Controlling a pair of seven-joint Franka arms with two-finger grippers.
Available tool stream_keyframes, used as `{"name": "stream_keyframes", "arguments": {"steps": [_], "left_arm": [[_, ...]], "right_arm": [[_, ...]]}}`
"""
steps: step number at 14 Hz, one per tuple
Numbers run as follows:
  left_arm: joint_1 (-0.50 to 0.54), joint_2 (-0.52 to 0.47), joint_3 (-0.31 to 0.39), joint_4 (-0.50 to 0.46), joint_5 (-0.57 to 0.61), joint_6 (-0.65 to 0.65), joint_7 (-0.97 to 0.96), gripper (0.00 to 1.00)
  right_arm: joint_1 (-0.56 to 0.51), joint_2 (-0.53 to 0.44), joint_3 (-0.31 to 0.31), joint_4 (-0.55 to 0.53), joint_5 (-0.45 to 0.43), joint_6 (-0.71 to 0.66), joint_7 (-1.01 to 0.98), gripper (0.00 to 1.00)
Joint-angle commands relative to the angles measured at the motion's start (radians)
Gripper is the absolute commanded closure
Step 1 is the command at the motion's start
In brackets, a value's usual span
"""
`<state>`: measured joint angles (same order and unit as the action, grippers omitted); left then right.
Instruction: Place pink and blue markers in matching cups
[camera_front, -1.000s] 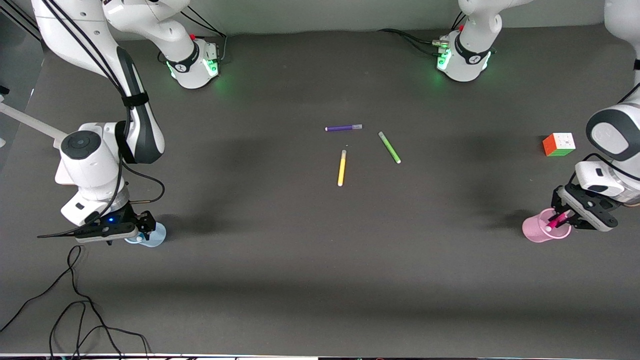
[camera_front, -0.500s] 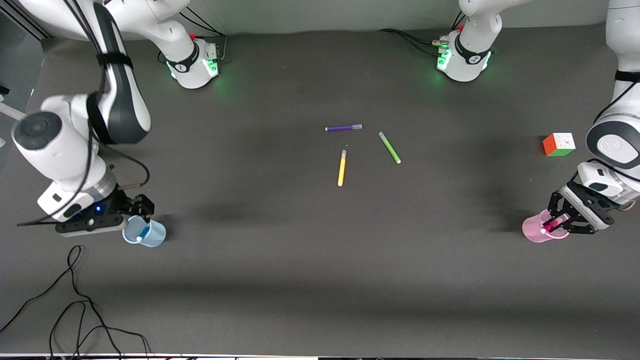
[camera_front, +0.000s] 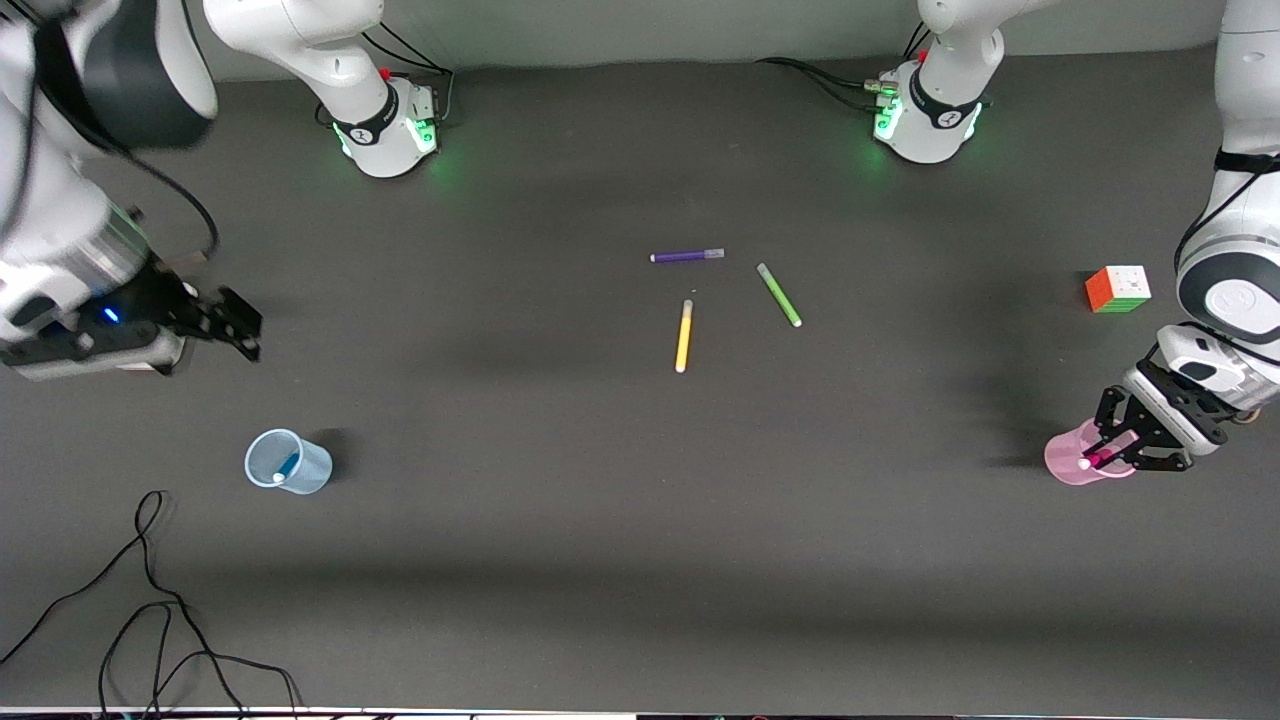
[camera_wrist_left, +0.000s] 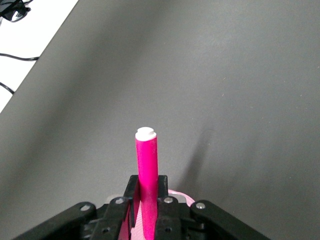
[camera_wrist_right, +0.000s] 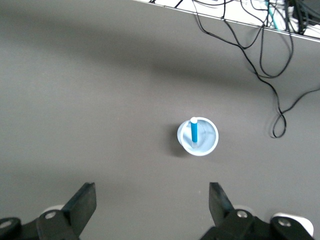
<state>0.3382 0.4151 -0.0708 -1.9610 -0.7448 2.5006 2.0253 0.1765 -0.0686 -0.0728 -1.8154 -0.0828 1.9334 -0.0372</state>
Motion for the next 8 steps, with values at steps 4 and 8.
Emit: {"name": "stream_keyframes", "arguments": {"steps": [4,8], "left_arm": [[0.013,0.021,-0.014,0.054,-0.03,-0.055,0.05,0.0],[0.002,-0.016,-0.012,0.083,-0.022,-0.11,-0.067,0.0]], "right_arm": [[-0.057,-0.022,0.021,0.094,0.101,-0.198,-0.004,0.0],[-0.049,-0.028,0.027,0.114,0.101,-0.241,0.0,0.0]]}}
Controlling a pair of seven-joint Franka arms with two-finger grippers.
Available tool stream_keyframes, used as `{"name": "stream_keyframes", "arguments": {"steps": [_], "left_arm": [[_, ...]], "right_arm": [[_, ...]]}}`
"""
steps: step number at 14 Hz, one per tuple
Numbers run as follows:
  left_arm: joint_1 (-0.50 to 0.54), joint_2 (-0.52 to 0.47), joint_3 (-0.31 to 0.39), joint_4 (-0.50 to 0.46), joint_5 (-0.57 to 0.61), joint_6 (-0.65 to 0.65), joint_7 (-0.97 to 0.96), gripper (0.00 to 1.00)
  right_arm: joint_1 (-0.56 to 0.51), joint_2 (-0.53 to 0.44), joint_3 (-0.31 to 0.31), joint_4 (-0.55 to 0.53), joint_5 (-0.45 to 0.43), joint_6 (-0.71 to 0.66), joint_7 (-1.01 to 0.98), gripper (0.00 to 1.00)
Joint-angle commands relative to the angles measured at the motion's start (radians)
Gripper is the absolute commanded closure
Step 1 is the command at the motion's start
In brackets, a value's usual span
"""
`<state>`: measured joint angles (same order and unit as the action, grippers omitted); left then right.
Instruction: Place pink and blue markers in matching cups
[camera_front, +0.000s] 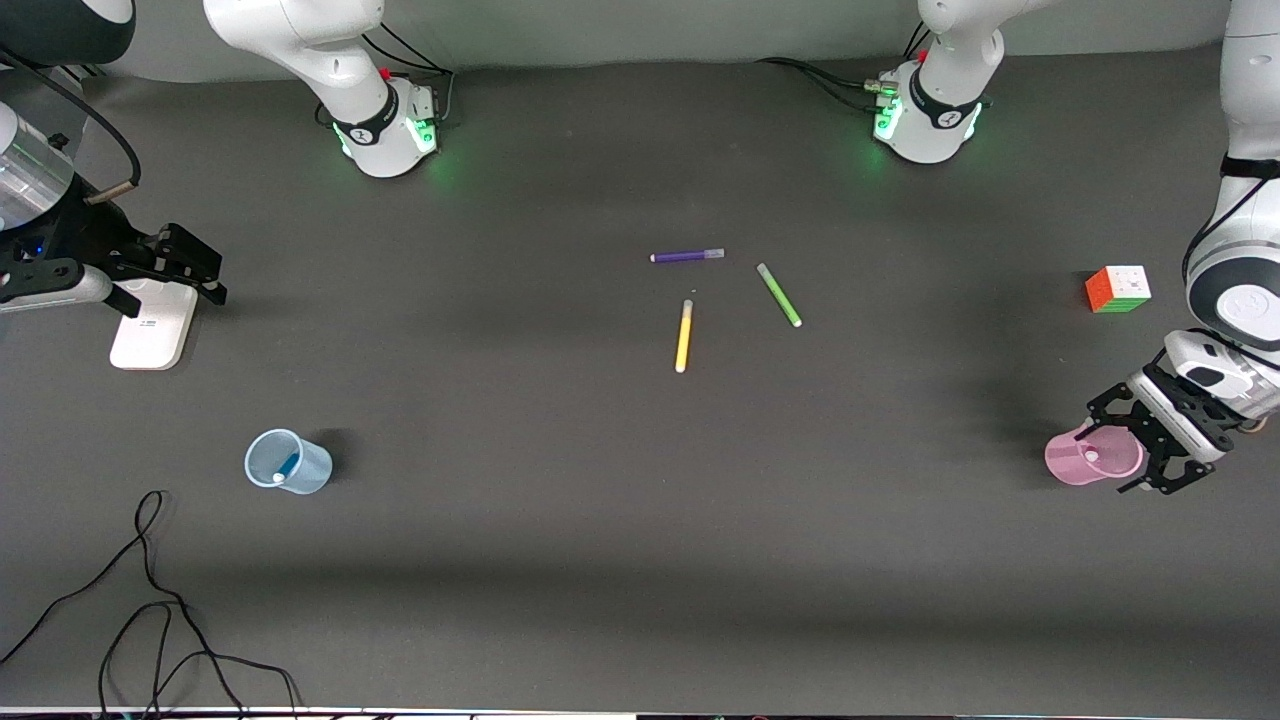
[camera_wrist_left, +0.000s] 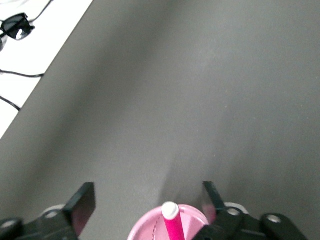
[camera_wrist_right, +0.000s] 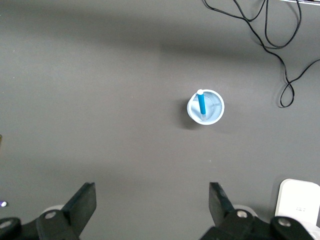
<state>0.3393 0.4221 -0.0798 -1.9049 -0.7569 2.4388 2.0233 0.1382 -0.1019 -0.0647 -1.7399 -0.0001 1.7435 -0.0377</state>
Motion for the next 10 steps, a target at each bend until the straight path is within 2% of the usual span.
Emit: {"name": "stream_keyframes", "arguments": {"steps": [1,3,6,9,10], "left_arm": [[0.003,-0.038,0.0,0.033,0.001,-0.085,-0.145,0.0],[0.01,-0.06,0.003,0.046,0.063,-0.171,-0.243,0.0],[0.007,-0.124,0.003,0.046,0.155,-0.224,-0.409,0.0],[-0.009,-0.192,-0.001,0.052,0.249,-0.319,-0.712,0.0],[-0.014,-0.222,-0.008,0.061,0.311,-0.355,-0.821,0.0]], "right_arm": [[-0.011,0.007,0.028,0.063,0.018,-0.106,-0.01,0.0],[-0.009,0.007,0.029,0.076,0.015,-0.144,-0.013,0.0],[-0.009,0.005,0.037,0.077,0.011,-0.142,-0.002,0.0],[-0.009,0.013,0.04,0.079,0.014,-0.134,-0.001,0.0],[-0.009,0.016,0.04,0.079,0.015,-0.13,-0.001,0.0]]}}
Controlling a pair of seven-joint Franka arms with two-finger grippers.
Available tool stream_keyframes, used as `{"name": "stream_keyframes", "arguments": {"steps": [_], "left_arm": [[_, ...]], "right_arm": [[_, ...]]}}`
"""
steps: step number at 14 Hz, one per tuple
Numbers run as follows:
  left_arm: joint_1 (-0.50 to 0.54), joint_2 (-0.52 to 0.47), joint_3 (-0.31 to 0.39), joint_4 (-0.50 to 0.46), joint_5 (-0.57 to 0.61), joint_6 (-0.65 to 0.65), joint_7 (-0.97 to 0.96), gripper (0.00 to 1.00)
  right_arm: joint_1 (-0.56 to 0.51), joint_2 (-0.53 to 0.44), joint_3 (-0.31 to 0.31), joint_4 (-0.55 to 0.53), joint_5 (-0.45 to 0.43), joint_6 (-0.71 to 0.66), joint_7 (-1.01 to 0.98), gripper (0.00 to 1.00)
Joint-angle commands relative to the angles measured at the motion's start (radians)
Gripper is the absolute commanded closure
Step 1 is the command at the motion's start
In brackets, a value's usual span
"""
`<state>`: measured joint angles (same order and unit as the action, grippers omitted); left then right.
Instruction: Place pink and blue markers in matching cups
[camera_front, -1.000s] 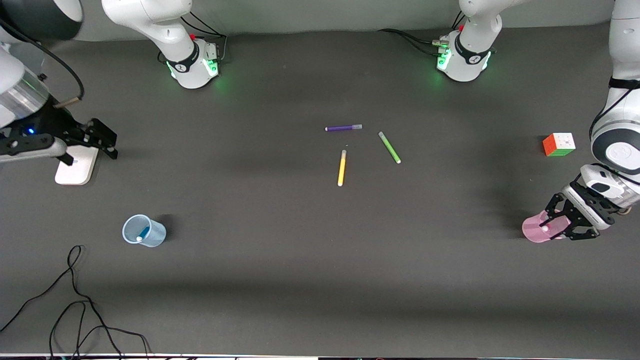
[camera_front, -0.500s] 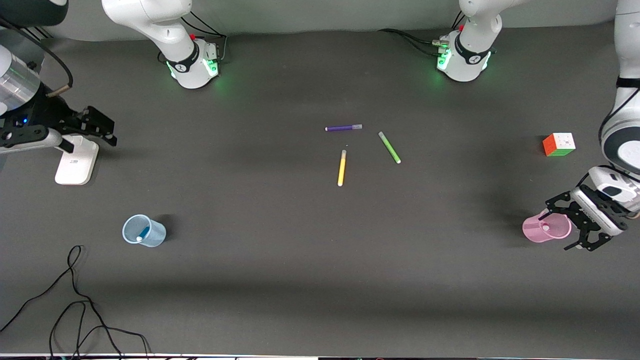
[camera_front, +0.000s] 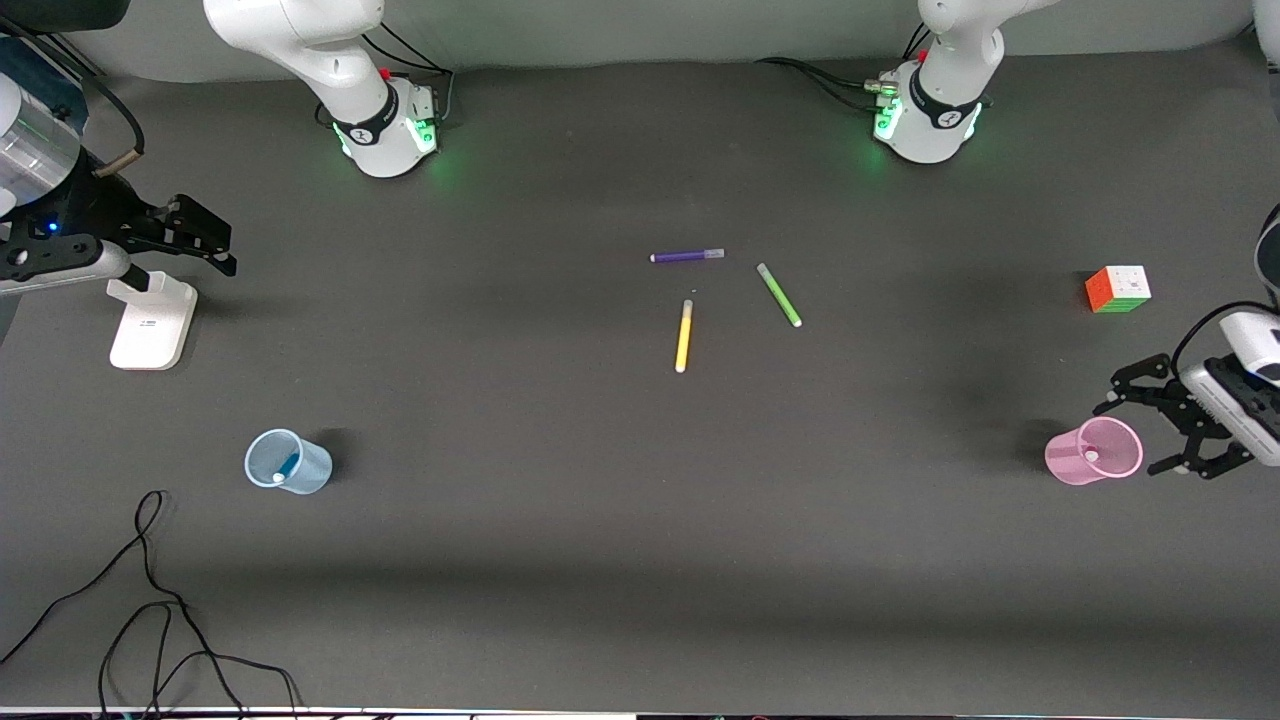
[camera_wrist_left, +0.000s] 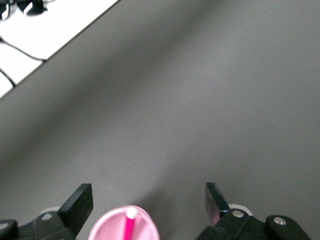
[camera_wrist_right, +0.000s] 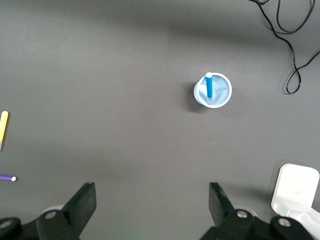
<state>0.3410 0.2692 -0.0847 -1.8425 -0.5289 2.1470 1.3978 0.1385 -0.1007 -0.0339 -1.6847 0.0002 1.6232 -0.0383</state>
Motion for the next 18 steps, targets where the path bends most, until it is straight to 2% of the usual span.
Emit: {"name": "stream_keyframes", "arguments": {"steps": [1,3,5,9,12,14,16,18], "left_arm": [[-0.039,-0.102,-0.003,0.012,0.157,-0.111,-0.318,0.0],[-0.069,-0.151,-0.003,0.061,0.269,-0.262,-0.571,0.0],[-0.097,-0.175,-0.003,0.112,0.297,-0.422,-0.797,0.0],[-0.148,-0.235,-0.004,0.12,0.371,-0.551,-1.034,0.0],[-0.235,-0.274,-0.006,0.132,0.405,-0.623,-1.268,0.0],[-0.293,-0.263,-0.009,0.204,0.426,-0.712,-1.406,0.0],[-0.319,-0.248,-0.021,0.261,0.477,-0.794,-1.433,0.0],[-0.326,-0.246,-0.024,0.261,0.494,-0.803,-1.435,0.0]], "right_arm": [[-0.01,0.015,0.009,0.023,0.015,-0.005,0.001,0.0],[-0.008,0.015,0.009,0.025,0.012,0.004,0.001,0.0],[-0.008,0.016,0.011,0.025,0.012,0.018,0.001,0.0],[-0.007,0.022,0.011,0.036,0.007,0.012,0.0,0.0],[-0.002,0.026,0.011,0.042,0.007,0.011,0.0,0.0],[0.0,0.024,0.011,0.04,0.004,0.009,0.001,0.0],[-0.003,0.026,0.011,0.04,0.006,0.006,0.003,0.0],[-0.004,0.026,0.011,0.04,0.012,0.006,0.005,0.0]]}}
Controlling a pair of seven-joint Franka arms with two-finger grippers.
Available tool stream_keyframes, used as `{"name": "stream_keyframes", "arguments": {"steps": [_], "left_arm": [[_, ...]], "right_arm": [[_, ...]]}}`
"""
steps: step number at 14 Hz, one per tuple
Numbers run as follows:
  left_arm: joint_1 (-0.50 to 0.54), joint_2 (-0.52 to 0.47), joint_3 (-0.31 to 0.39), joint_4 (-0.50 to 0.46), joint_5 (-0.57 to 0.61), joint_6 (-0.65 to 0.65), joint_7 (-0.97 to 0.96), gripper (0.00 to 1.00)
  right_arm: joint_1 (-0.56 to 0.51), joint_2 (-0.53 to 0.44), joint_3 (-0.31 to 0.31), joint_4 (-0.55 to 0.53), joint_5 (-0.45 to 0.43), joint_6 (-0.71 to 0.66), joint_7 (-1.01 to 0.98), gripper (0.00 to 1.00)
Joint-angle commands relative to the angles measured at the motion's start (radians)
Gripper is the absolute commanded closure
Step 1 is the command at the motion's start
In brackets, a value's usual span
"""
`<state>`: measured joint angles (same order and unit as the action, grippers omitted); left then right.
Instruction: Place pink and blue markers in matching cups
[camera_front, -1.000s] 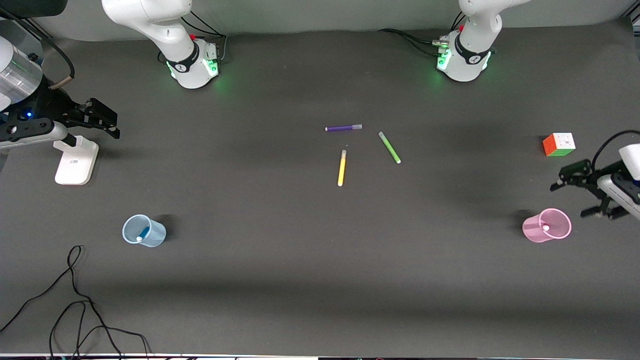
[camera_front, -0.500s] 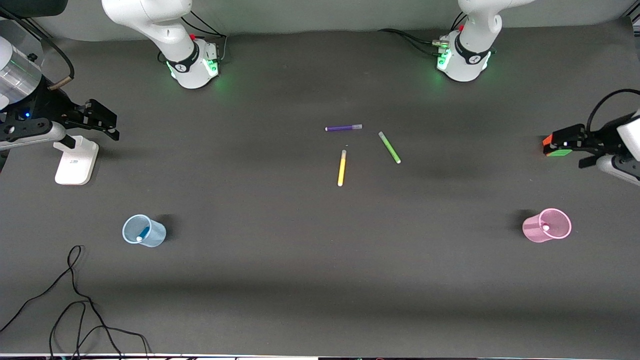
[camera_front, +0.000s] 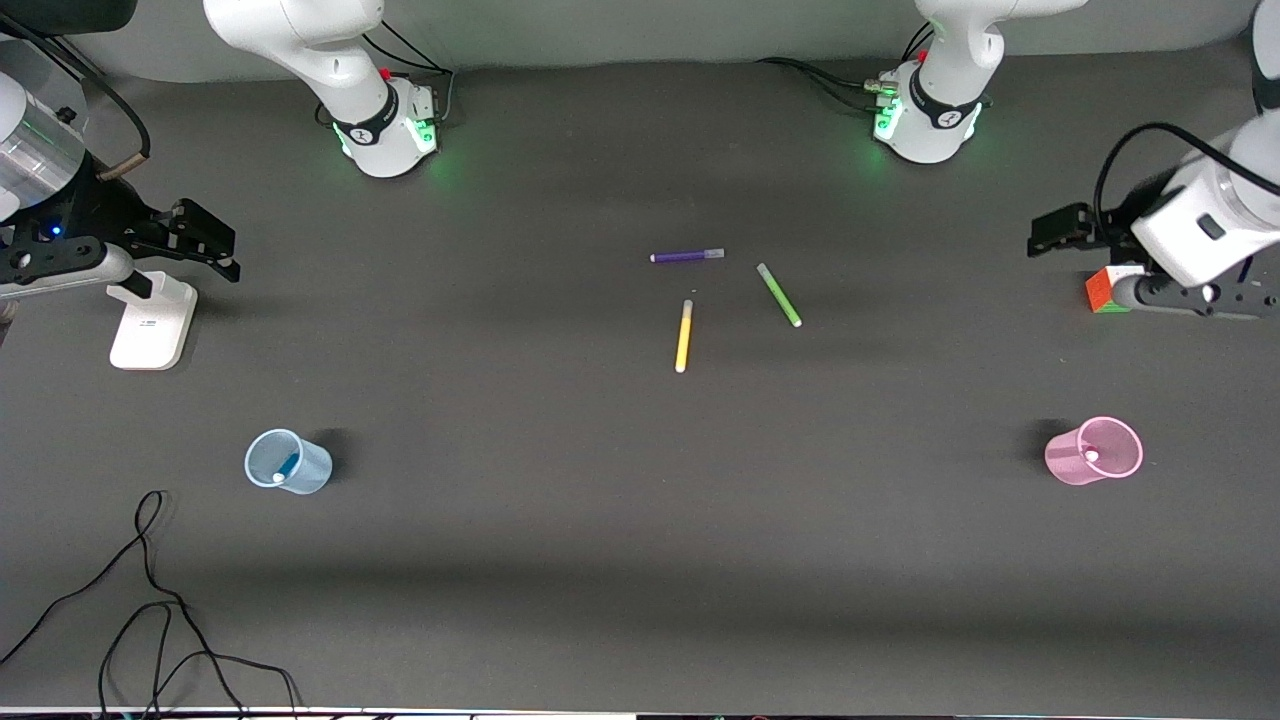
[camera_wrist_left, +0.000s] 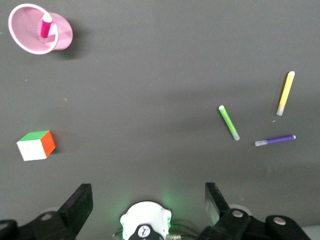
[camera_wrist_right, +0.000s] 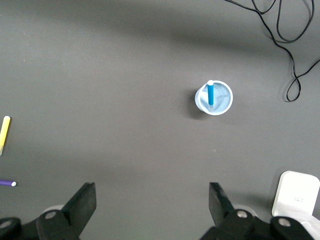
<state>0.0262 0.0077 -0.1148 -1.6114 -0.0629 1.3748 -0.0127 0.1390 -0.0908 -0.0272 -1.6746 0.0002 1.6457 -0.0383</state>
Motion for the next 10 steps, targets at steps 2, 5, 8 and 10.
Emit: {"name": "stream_keyframes", "arguments": {"steps": [2,5,8,10], "left_arm": [[-0.006,0.015,0.006,0.022,0.028,-0.023,-0.016,0.0],[-0.005,0.012,0.007,0.004,0.04,-0.022,-0.016,0.0],[-0.015,0.009,0.006,0.001,0.087,0.033,-0.015,0.0],[-0.098,0.009,0.062,0.004,0.103,0.088,-0.013,0.0]], "right_arm": [[-0.004,0.025,0.003,0.032,0.02,-0.017,0.005,0.0],[-0.003,0.057,0.004,0.064,0.033,-0.017,0.034,0.0],[-0.001,0.068,0.004,0.081,0.038,-0.017,0.035,0.0],[-0.001,0.068,0.004,0.079,0.038,-0.017,0.037,0.0]]}}
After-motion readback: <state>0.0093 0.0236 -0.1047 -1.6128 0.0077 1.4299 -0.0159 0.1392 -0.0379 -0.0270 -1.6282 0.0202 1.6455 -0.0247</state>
